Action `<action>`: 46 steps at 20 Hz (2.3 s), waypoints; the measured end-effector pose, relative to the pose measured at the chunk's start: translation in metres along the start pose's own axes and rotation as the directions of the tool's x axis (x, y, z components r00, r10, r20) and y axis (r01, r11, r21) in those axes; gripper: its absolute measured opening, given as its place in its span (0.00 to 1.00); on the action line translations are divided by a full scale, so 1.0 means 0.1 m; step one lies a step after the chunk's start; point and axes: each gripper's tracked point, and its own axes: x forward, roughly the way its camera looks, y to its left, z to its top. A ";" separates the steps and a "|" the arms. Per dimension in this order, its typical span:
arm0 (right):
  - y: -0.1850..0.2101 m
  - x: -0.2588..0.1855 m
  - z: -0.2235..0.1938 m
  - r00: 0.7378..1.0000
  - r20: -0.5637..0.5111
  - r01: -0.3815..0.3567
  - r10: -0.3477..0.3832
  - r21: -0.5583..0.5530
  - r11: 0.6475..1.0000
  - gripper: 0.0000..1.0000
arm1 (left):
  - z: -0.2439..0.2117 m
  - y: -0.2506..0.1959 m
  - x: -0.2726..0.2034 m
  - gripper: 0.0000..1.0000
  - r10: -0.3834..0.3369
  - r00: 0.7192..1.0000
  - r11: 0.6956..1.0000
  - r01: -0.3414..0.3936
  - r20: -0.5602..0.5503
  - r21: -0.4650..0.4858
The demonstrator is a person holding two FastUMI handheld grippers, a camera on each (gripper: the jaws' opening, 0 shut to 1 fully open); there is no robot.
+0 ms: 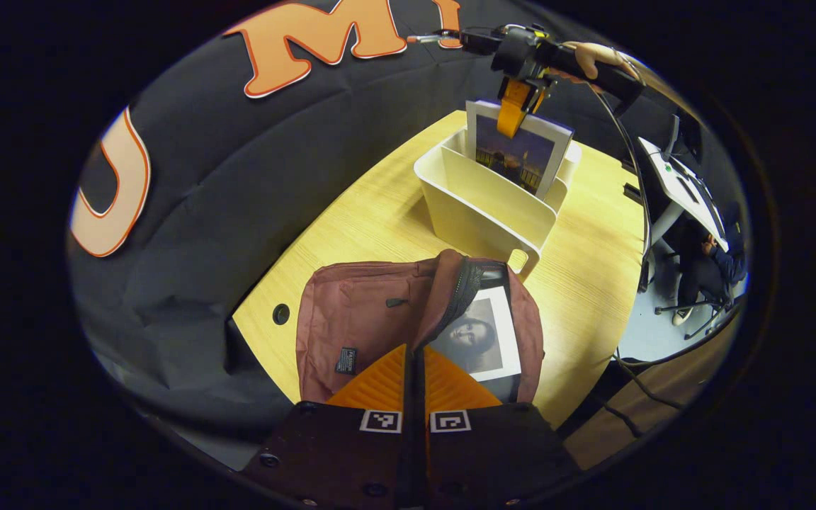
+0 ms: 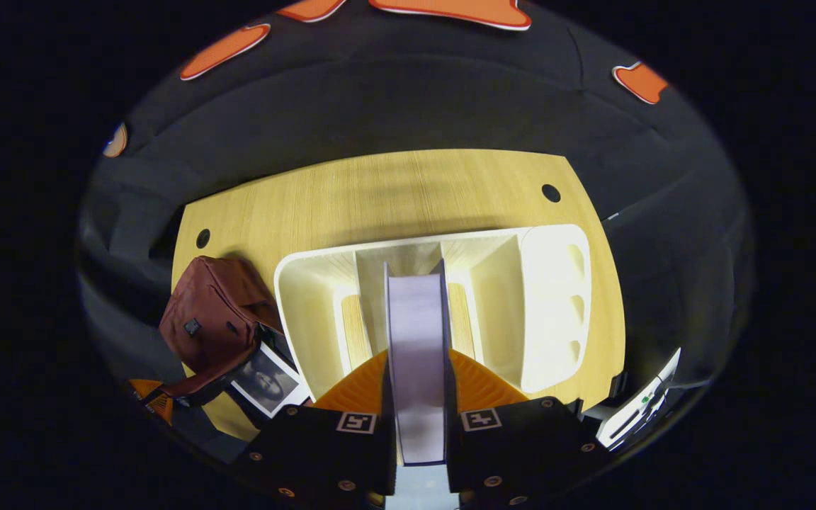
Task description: Open the schoolbag, grab two books from the bookshelf and put them into the schoolbag.
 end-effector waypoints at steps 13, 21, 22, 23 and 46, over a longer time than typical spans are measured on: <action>0.16 -1.89 -0.49 0.950 0.258 -0.200 0.176 0.067 0.978 0.29 | -0.01 0.02 0.01 0.00 0.023 1.000 0.999 -0.023 0.009 0.030; 0.78 -1.61 -1.53 0.848 0.275 -0.515 0.454 0.223 0.828 0.28 | -0.01 0.05 -0.03 0.01 0.021 1.000 1.000 -0.021 0.018 0.004; 0.90 -1.49 -1.66 0.828 0.264 -0.554 0.494 0.255 0.793 0.28 | -0.01 0.06 -0.05 0.01 0.023 1.000 1.000 -0.023 0.018 0.000; 1.01 -1.35 -1.76 0.809 0.265 -0.585 0.524 0.290 0.757 0.29 | 0.00 0.07 -0.06 0.01 0.022 1.000 1.000 -0.022 0.015 -0.001; 2.51 0.43 -1.63 0.706 0.372 -0.689 0.603 0.558 0.462 0.35 | 0.42 -0.13 -0.31 0.01 0.082 0.997 0.987 -0.081 -0.004 0.138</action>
